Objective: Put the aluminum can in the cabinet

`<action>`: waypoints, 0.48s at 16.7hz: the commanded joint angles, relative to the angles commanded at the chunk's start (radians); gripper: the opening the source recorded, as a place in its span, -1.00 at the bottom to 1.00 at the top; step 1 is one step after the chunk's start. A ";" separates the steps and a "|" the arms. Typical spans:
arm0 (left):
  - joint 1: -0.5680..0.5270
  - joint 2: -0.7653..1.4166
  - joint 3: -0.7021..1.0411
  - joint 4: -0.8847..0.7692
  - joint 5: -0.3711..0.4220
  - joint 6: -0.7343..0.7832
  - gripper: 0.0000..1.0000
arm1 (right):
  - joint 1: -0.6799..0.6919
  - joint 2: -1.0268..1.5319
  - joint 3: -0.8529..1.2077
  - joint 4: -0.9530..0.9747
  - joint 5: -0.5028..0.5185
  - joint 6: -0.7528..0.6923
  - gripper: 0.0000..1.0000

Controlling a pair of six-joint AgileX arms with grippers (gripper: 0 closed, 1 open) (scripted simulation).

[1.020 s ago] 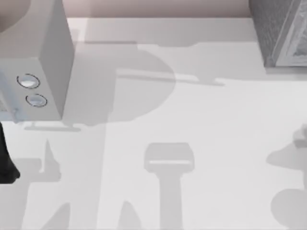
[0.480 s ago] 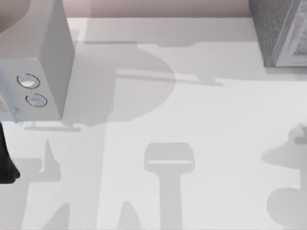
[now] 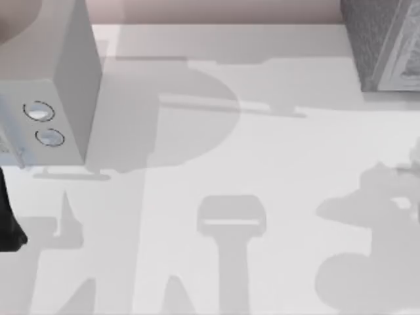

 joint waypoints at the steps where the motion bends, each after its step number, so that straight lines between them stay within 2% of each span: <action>1: 0.000 0.000 0.000 0.000 0.000 0.000 1.00 | 0.000 -0.062 0.014 -0.081 0.000 0.000 -1.00; 5: 0.000 0.000 0.000 0.000 0.000 0.000 1.00 | -0.001 -0.274 0.062 -0.329 -0.001 -0.001 -1.00; 8: 0.000 0.000 0.000 0.000 0.000 0.000 1.00 | -0.002 -0.349 0.080 -0.406 -0.002 -0.001 -1.00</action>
